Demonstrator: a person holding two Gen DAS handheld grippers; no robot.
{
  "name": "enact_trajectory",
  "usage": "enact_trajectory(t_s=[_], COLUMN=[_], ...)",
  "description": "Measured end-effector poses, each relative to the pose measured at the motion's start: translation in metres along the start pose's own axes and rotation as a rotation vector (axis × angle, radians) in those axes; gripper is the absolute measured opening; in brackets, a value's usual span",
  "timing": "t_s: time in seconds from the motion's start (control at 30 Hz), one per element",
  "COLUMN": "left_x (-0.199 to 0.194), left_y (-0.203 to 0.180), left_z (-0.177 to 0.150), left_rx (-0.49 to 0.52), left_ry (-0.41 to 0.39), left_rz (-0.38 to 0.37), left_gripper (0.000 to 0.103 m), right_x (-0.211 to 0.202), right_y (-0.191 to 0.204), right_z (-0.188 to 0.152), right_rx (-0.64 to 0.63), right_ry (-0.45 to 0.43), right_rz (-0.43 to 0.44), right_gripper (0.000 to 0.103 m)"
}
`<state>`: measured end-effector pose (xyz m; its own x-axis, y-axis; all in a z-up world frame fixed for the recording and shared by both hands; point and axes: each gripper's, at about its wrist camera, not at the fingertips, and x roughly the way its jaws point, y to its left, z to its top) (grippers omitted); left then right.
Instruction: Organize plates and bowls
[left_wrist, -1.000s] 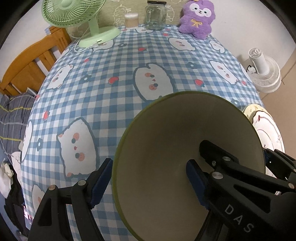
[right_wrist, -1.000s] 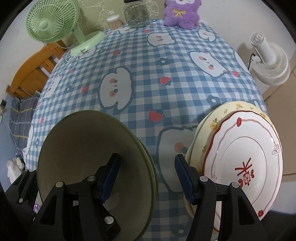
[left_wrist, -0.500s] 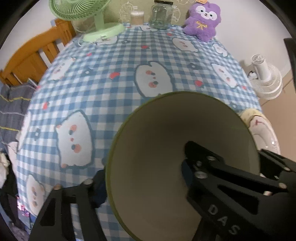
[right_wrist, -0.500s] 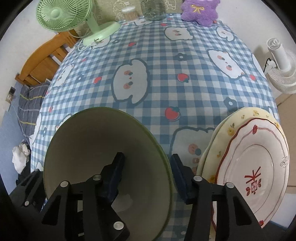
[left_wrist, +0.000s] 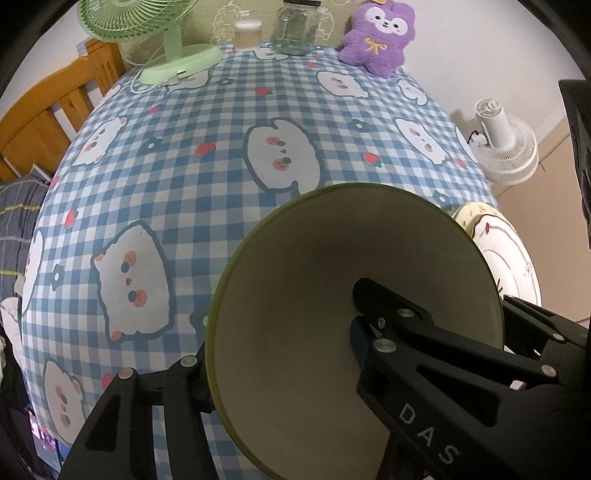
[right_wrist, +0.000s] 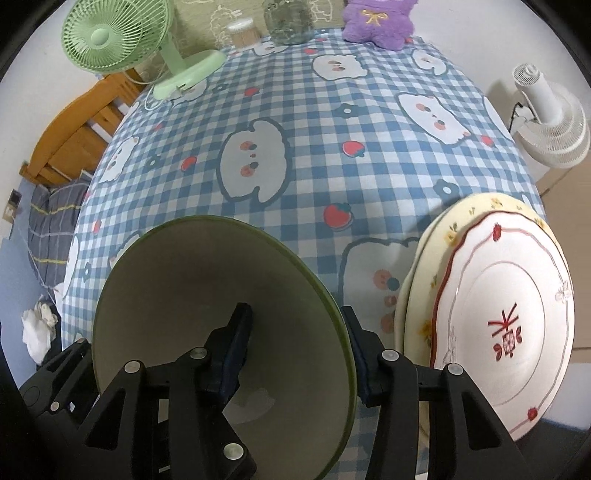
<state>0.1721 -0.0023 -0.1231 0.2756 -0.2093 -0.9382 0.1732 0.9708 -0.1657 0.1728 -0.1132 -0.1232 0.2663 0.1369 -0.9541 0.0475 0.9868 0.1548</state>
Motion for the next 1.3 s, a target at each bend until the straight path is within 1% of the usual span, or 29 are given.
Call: enact_trajectory(t_s=[0.17, 0.37, 0.53, 0.77, 1.03, 1.3], left_x=[-0.005, -0.017, -0.033, -0.046, -0.054, -0.059], left_y=[0.001, 0.0, -0.008, -0.022, -0.043, -0.077], left_z=[-0.001, 0.002, 0.007, 0.012, 0.015, 0.017], left_rx=[0.019, 0.042, 0.07, 0.097, 0.086, 0.029], left_ry=[-0.004, -0.018, -0.041, -0.07, -0.101, -0.127], left_rz=[-0.012, -0.026, -0.042, -0.045, -0.025, -0.004], left_gripper=[0.058, 0.058, 0.058, 0.058, 0.058, 0.058], right_x=[-0.007, -0.026, -0.043, -0.058, -0.073, -0.088], right_y=[0.004, 0.006, 0.004, -0.006, -0.025, -0.056], right_z=[-0.002, -0.002, 0.001, 0.003, 0.007, 0.013], right_rx=[0.015, 0.035, 0.049, 0.055, 0.02, -0.04], right_ry=[-0.013, -0.037, -0.066, -0.098, -0.13, -0.129], right_rz=[-0.012, -0.033, -0.054, -0.058, -0.043, -0.024], right_gripper=[0.051, 0.051, 0.051, 0.051, 0.051, 0.051])
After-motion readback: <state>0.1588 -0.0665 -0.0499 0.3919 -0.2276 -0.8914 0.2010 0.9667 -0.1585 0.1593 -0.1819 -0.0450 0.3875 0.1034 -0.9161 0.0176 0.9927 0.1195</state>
